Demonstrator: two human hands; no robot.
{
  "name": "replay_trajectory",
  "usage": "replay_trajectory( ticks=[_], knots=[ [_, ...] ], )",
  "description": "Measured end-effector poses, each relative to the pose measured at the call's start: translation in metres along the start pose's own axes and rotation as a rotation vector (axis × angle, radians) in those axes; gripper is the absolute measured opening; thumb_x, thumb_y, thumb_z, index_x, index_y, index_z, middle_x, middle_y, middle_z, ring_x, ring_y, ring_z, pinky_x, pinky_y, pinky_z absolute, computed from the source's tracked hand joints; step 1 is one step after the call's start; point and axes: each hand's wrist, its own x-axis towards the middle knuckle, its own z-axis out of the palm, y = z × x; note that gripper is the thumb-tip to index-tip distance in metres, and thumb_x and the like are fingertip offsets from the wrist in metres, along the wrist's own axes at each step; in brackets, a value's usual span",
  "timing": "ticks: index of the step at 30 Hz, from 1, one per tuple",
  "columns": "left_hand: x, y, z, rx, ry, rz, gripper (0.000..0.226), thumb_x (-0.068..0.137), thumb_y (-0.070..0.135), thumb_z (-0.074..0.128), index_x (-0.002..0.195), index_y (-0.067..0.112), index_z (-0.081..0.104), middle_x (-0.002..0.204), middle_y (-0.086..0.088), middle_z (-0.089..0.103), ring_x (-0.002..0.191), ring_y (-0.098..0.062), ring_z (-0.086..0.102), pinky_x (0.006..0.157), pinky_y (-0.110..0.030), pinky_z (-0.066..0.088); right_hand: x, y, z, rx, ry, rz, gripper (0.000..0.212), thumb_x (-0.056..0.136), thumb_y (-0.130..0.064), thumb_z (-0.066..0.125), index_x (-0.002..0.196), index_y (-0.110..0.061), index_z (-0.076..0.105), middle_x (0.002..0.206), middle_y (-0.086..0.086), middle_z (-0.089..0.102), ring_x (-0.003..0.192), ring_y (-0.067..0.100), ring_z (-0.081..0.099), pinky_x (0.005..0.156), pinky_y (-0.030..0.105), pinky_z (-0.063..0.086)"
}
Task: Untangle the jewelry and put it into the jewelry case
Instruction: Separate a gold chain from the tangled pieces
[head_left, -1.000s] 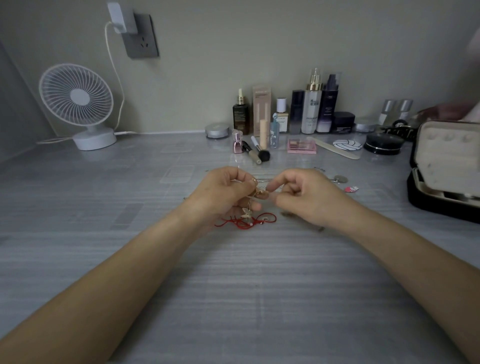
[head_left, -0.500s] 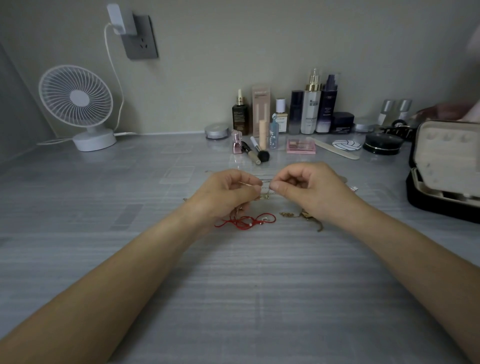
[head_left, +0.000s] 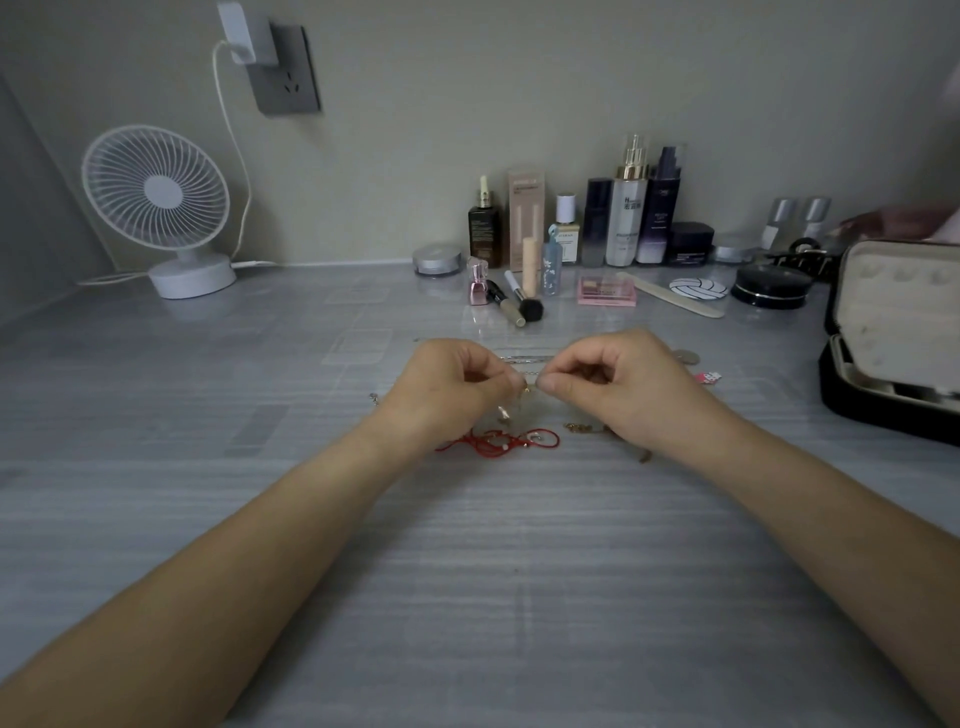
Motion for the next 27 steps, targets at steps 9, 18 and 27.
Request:
replay_trajectory(
  ticks=[9, 18, 27],
  knots=[
    [-0.0015, -0.002, 0.0017, 0.135, -0.058, 0.097, 0.018, 0.085, 0.019, 0.065, 0.071, 0.03, 0.063, 0.075, 0.012, 0.063, 0.074, -0.004, 0.059, 0.068, -0.015, 0.046, -0.0001, -0.0006, -0.0005, -0.063, -0.017, 0.0, 0.006, 0.079, -0.026, 0.071, 0.076, -0.031, 0.07, 0.069, -0.016, 0.064, 0.067, -0.002, 0.057, 0.064, 0.014, 0.042],
    [-0.0046, -0.0007, 0.0075, 0.058, -0.1, 0.047, 0.011, 0.082, 0.018, 0.069, 0.072, 0.024, 0.066, 0.077, -0.001, 0.068, 0.071, -0.011, 0.06, 0.069, -0.026, 0.051, 0.0007, -0.0011, -0.0012, -0.063, -0.006, -0.008, 0.006, 0.079, -0.024, 0.071, 0.077, -0.029, 0.071, 0.068, -0.015, 0.064, 0.063, -0.006, 0.055, 0.058, 0.006, 0.039],
    [-0.0007, -0.0039, 0.004, 0.067, -0.063, 0.072, 0.021, 0.083, 0.016, 0.067, 0.065, 0.026, 0.063, 0.064, 0.006, 0.063, 0.063, -0.006, 0.056, 0.061, -0.022, 0.048, 0.0003, 0.0011, 0.001, -0.082, -0.031, 0.046, 0.017, 0.082, -0.023, 0.068, 0.068, -0.032, 0.063, 0.063, -0.013, 0.058, 0.057, 0.0, 0.052, 0.06, 0.018, 0.04]
  ],
)
